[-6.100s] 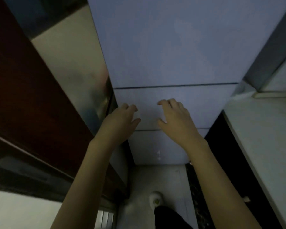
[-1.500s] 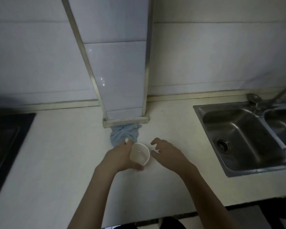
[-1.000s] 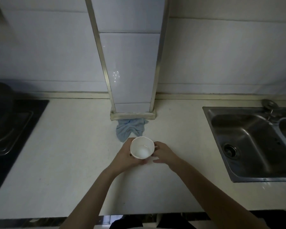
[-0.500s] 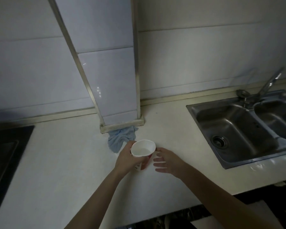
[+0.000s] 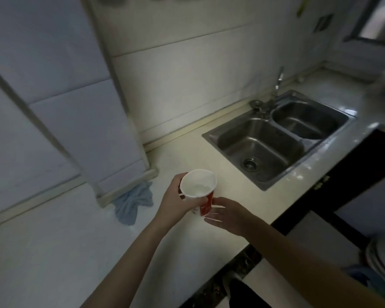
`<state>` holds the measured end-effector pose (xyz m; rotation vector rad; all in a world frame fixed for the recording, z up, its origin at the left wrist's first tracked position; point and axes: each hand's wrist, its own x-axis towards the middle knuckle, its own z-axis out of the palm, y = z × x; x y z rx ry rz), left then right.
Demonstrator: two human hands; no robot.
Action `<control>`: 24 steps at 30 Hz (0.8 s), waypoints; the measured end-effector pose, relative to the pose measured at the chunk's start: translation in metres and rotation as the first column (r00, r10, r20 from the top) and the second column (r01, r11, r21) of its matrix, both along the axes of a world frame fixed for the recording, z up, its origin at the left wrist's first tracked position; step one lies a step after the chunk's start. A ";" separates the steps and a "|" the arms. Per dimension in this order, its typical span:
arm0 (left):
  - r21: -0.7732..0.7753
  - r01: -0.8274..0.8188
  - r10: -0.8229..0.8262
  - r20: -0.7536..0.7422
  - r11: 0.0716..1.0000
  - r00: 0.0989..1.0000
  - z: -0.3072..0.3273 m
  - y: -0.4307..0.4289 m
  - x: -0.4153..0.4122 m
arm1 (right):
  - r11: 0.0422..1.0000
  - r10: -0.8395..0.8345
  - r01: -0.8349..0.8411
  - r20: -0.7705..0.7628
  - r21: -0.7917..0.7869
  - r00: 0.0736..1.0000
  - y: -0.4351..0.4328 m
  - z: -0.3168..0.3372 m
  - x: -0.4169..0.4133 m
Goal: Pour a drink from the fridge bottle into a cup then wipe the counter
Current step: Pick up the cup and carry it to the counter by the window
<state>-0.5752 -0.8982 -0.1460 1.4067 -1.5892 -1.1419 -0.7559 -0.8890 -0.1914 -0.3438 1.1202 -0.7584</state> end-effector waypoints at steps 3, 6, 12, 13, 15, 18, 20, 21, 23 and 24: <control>-0.051 0.149 -0.148 0.019 0.988 0.989 0.006 -0.005 -0.021 | 0.991 -0.128 0.128 -0.004 0.028 0.992 0.012 0.011 -0.020; -0.068 0.290 -0.289 0.017 0.955 0.957 0.013 -0.010 -0.047 | 0.965 -0.256 0.257 -0.017 0.062 0.967 0.027 0.022 -0.043; -0.001 0.509 -0.509 0.017 0.861 0.861 0.024 -0.024 -0.117 | 0.893 -0.437 0.437 -0.027 0.107 0.899 0.058 0.039 -0.106; 0.012 0.537 -0.537 0.016 0.844 0.844 0.024 -0.027 -0.131 | 0.881 -0.461 0.461 -0.031 0.106 0.887 0.062 0.040 -0.118; 0.016 0.594 -0.594 0.017 0.804 0.804 0.029 -0.028 -0.160 | 0.858 -0.501 0.505 -0.057 0.096 0.863 0.068 0.042 -0.143; 0.019 0.665 -0.665 0.024 0.747 0.746 0.036 -0.030 -0.208 | 0.814 -0.571 0.575 -0.063 0.088 0.818 0.072 0.046 -0.184; 0.013 0.692 -0.692 0.031 0.722 0.721 0.039 -0.033 -0.243 | 0.785 -0.611 0.613 -0.058 0.089 0.790 0.073 0.049 -0.213; 0.004 0.696 -0.696 0.037 0.718 0.717 0.040 -0.034 -0.260 | 0.775 -0.622 0.625 -0.059 0.091 0.781 0.074 0.051 -0.228; -0.007 0.704 -0.703 0.046 0.710 0.710 0.044 -0.035 -0.294 | 0.762 -0.639 0.641 -0.055 0.090 0.767 0.075 0.056 -0.260; -0.012 0.713 -0.712 0.048 0.701 0.701 0.047 -0.035 -0.312 | 0.757 -0.646 0.648 -0.053 0.089 0.761 0.075 0.059 -0.277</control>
